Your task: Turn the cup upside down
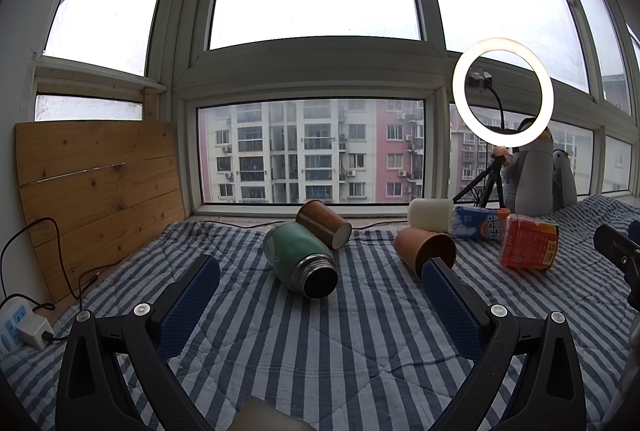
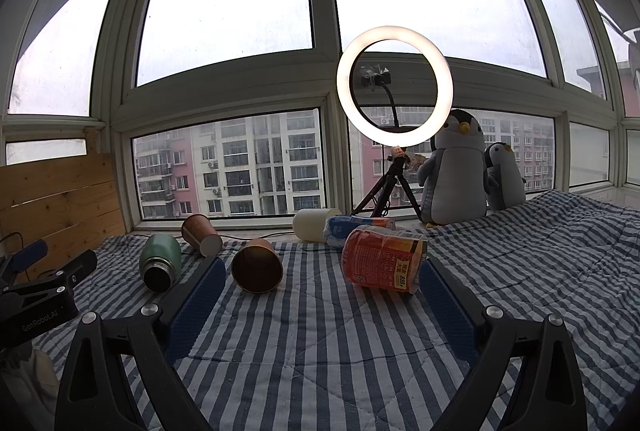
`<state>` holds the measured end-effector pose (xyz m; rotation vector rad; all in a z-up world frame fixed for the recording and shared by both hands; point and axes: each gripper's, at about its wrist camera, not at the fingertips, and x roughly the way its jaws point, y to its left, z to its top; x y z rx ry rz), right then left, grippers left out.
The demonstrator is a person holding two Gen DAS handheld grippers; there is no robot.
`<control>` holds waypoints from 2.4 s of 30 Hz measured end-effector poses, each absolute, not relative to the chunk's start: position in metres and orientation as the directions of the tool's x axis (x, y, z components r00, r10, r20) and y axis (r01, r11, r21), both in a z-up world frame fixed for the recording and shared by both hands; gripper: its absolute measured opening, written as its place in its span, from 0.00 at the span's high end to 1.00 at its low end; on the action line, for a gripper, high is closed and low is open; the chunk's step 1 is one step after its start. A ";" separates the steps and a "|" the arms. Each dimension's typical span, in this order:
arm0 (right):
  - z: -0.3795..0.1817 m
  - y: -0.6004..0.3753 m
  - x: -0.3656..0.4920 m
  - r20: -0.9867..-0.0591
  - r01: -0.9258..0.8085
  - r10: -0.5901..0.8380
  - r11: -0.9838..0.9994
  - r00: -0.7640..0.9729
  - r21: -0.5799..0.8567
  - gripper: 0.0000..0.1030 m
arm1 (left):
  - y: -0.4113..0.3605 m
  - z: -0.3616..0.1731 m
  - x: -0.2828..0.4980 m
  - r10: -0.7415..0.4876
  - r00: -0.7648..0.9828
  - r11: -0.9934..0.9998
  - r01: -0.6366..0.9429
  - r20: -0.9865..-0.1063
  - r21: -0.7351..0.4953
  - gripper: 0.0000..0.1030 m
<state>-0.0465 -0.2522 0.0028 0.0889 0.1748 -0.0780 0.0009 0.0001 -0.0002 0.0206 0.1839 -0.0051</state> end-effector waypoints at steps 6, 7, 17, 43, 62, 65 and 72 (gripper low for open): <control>0.003 -0.252 -0.046 -0.178 0.085 -0.069 0.993 0.982 0.082 0.07 | 0.001 0.001 0.001 -0.003 0.983 1.000 0.007 -0.184 0.021 0.01; 0.003 -0.252 -0.046 -0.177 0.085 -0.070 0.993 0.982 0.081 0.07 | 0.001 0.001 0.001 -0.004 0.983 1.000 0.008 -0.184 0.020 0.01; 0.003 -0.253 -0.046 -0.178 0.085 -0.070 0.993 0.982 0.081 0.07 | 0.000 0.000 0.002 -0.004 0.983 1.000 0.008 -0.185 0.021 0.01; 0.002 -0.253 -0.047 -0.176 0.087 -0.072 0.993 0.982 0.081 0.07 | -0.001 -0.005 0.002 -0.003 0.982 1.000 0.007 -0.186 0.021 0.01; 0.003 -0.253 -0.048 -0.172 0.087 -0.073 0.993 0.982 0.076 0.07 | -0.001 -0.005 0.003 -0.003 0.982 1.000 0.007 -0.189 0.020 0.01; 0.003 -0.252 -0.048 -0.177 0.084 -0.070 0.994 0.982 0.071 0.06 | 0.000 -0.004 0.003 -0.004 0.981 1.000 0.006 -0.192 0.011 0.01; 0.002 -0.243 -0.026 -0.258 0.043 -0.031 0.998 0.966 0.042 0.01 | 0.016 0.000 0.011 0.009 0.973 0.999 -0.021 -0.230 -0.050 0.01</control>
